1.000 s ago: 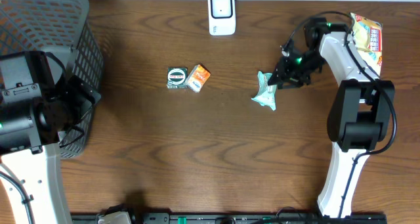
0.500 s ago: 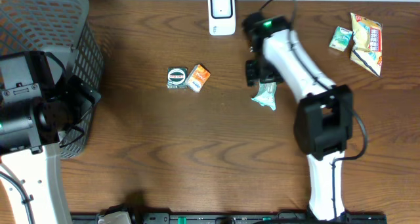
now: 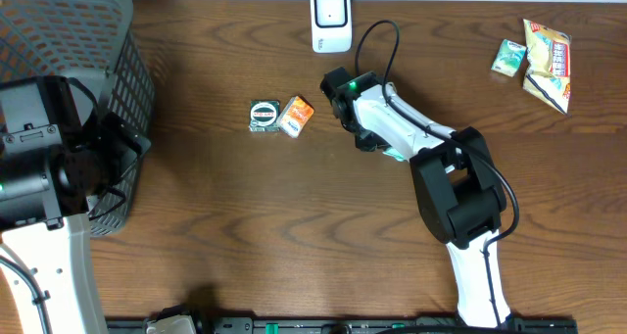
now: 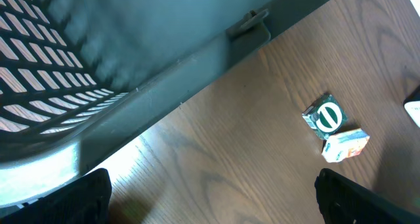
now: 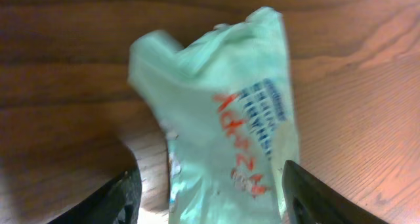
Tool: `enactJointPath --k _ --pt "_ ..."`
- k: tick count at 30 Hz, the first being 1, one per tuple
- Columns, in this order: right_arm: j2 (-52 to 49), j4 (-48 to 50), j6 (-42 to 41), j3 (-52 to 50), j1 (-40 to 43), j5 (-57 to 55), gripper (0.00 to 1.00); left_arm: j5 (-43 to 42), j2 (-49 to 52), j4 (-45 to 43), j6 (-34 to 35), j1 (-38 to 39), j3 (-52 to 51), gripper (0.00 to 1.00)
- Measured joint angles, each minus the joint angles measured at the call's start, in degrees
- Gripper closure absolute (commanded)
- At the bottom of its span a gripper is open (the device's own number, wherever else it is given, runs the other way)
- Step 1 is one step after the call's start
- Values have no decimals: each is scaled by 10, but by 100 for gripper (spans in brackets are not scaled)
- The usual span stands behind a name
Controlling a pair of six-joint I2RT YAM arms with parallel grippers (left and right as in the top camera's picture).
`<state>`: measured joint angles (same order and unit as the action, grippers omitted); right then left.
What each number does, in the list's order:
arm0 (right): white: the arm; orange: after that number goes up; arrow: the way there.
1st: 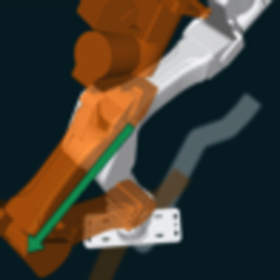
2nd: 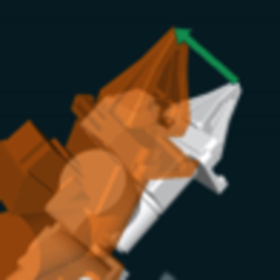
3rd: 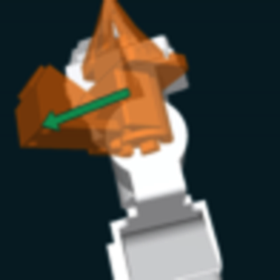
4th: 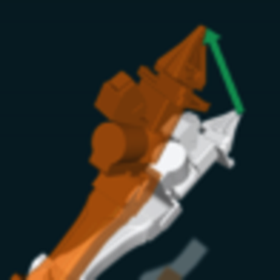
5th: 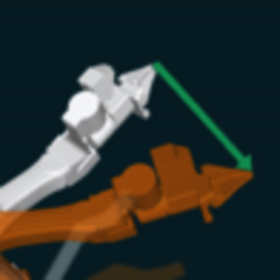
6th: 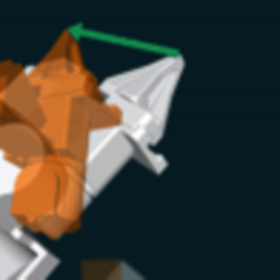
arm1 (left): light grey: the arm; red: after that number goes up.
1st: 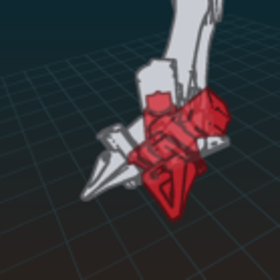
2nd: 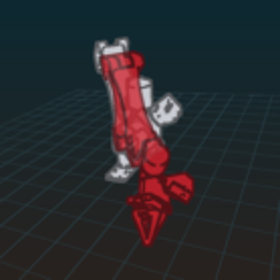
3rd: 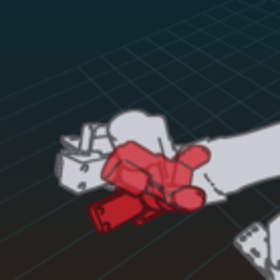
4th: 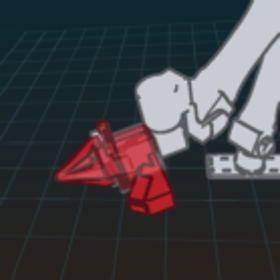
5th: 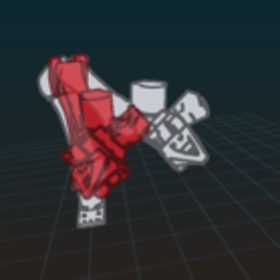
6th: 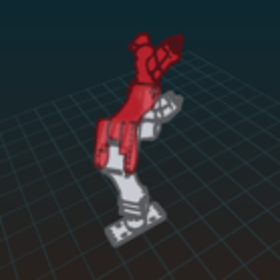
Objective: Scan the item barcode
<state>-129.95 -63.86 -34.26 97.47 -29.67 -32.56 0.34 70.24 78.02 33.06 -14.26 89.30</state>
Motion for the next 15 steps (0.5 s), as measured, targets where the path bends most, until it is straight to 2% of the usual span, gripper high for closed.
enactJointPath --k 1,3,4,10,13,15 --pt "0 1 -4 -1 1 -3 65 0 0 0 0 0 0 2" --pt "0 1 -8 -3 6 -5 92 0 0 0 0 0 0 2" --pt "0 2 -10 -3 9 -4 99 0 0 0 0 0 0 2" --pt "4 33 34 -2 16 27 99 0 0 0 0 0 0 3" --pt "8 39 87 22 27 109 99 0 0 0 0 0 0 2" --pt "9 46 132 49 42 214 99 0 0 0 0 0 0 2"
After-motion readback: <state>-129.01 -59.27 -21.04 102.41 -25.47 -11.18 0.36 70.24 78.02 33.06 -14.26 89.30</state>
